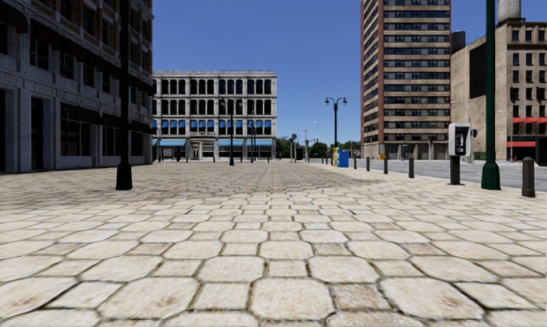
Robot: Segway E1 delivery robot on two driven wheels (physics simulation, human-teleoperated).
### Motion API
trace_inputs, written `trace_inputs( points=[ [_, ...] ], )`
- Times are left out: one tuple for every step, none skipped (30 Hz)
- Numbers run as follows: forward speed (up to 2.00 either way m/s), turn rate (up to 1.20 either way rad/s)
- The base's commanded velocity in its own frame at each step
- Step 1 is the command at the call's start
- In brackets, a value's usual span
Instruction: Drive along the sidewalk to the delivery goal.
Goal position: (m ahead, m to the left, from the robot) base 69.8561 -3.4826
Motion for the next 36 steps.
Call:
trace_inputs(
  points=[
    [2.0, 0.0],
    [2.0, 0.0],
    [2.0, 0.0],
    [2.0, 0.0],
    [2.0, 0.0],
    [2.0, 0.0],
    [2.0, 0.0],
    [2.0, 0.0],
    [2.0, 0.0],
    [2.0, 0.0],
    [2.0, 0.0],
    [2.0, 0.0],
    [2.0, 0.0],
    [2.0, 0.0],
    [2.0, 0.0],
    [2.0, 0.0],
    [2.0, 0.0],
    [2.0, 0.0],
    [2.0, 0.0],
    [2.0, 0.0],
    [2.0, 0.0],
    [2.0, 0.0],
    [2.0, 0.0],
    [2.0, 0.0],
    [2.0, 0.0],
    [2.0, 0.0],
    [1.96, 0.0],
    [1.94, 0.0],
    [1.93, 0.0],
    [1.93, 0.0],
    [1.96, 0.0],
    [2.0, 0.0],
    [2.0, 0.0],
    [2.0, 0.0],
    [2.0, 0.0],
    [2.0, 0.0]
  ],
)
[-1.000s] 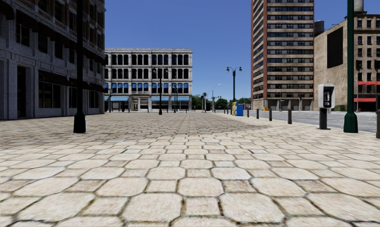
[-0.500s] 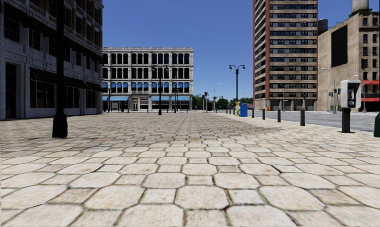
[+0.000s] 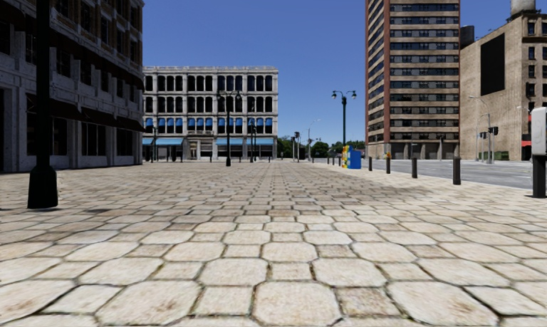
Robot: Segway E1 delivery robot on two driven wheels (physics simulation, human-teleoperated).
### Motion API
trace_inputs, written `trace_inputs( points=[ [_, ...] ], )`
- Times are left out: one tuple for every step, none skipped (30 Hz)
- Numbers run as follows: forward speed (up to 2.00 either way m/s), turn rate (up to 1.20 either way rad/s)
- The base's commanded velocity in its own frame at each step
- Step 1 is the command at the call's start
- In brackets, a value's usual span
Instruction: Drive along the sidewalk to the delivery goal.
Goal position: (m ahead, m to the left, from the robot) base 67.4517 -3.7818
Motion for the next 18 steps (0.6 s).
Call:
trace_inputs(
  points=[
    [2.0, 0.0],
    [2.0, 0.0],
    [1.97, 0.0],
    [1.97, 0.0],
    [1.93, 0.0],
    [1.89, 0.0],
    [1.89, 0.0],
    [1.88, 0.0],
    [1.88, 0.0],
    [2.0, 0.0],
    [2.0, 0.0],
    [2.0, 0.0],
    [2.0, 0.0],
    [1.98, 0.0],
    [1.98, 0.0],
    [1.96, 0.0],
    [1.88, 0.0],
    [1.8, 0.0]
  ],
)
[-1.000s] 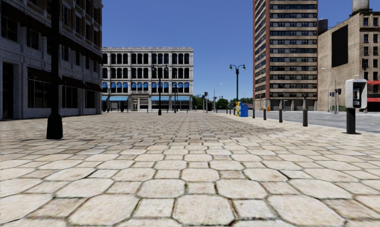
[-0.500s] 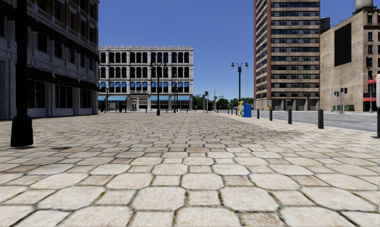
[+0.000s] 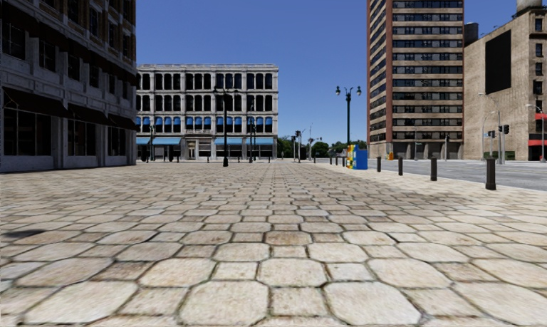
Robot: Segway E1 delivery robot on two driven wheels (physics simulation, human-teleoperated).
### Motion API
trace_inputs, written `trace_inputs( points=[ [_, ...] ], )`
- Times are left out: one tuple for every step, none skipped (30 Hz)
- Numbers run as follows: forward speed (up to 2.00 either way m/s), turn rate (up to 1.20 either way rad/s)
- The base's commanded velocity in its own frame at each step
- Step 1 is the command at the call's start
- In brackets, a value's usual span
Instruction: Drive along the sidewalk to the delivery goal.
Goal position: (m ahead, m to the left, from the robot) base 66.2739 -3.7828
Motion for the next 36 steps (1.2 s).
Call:
trace_inputs(
  points=[
    [1.78, 0.0],
    [1.78, 0.0],
    [1.77, 0.0],
    [1.77, 0.0],
    [1.77, 0.0],
    [1.72, 0.0],
    [1.72, 0.0],
    [1.69, 0.0],
    [1.68, 0.0],
    [1.68, 0.0],
    [1.68, 0.0],
    [1.68, 0.0],
    [1.68, 0.0],
    [1.68, 0.0],
    [1.68, 0.0],
    [1.67, 0.0],
    [1.67, 0.0],
    [1.67, 0.0],
    [1.67, 0.0],
    [1.67, 0.0],
    [1.67, 0.0],
    [1.67, 0.0],
    [1.67, 0.0],
    [1.67, 0.0],
    [1.67, 0.0],
    [1.69, 0.0],
    [1.69, 0.0],
    [1.7, 0.0],
    [1.7, 0.0],
    [1.7, 0.0],
    [1.7, 0.0],
    [1.7, 0.0],
    [1.71, 0.0],
    [1.71, 0.0],
    [1.71, 0.0],
    [1.71, 0.0]
  ],
)
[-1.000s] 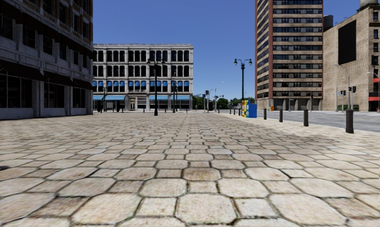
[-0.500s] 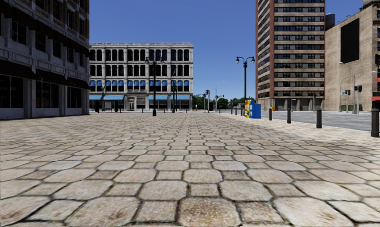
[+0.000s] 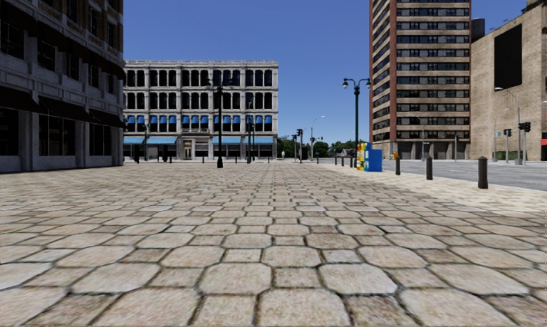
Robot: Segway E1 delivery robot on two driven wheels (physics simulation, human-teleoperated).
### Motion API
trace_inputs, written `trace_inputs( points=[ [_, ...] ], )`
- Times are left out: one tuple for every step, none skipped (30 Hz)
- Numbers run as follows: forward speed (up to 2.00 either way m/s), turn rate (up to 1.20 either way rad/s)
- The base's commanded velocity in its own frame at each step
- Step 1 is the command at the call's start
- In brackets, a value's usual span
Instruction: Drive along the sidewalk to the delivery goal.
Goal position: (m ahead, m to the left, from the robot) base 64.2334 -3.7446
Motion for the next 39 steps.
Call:
trace_inputs(
  points=[
    [1.71, 0.0],
    [1.71, 0.0],
    [1.71, 0.0],
    [1.71, 0.0],
    [1.71, 0.0],
    [1.71, 0.0],
    [1.71, 0.0],
    [1.71, 0.0],
    [1.72, 0.0],
    [1.73, 0.0],
    [1.74, 0.0],
    [1.76, 0.0],
    [1.76, 0.0],
    [1.77, 0.0],
    [1.77, 0.0],
    [1.77, 0.0],
    [1.77, 0.0],
    [1.77, 0.0],
    [1.77, 0.0],
    [1.78, 0.0],
    [1.78, 0.0],
    [1.8, 0.0],
    [1.82, 0.0],
    [1.82, 0.0],
    [1.82, 0.0],
    [1.82, 0.0],
    [1.82, 0.0],
    [1.82, 0.0],
    [1.82, 0.0],
    [1.82, 0.0],
    [1.82, 0.0],
    [1.82, 0.0],
    [1.83, 0.0],
    [1.85, 0.0],
    [1.85, 0.0],
    [1.87, 0.0],
    [1.87, 0.0],
    [1.88, 0.0],
    [1.88, 0.0]
  ],
)
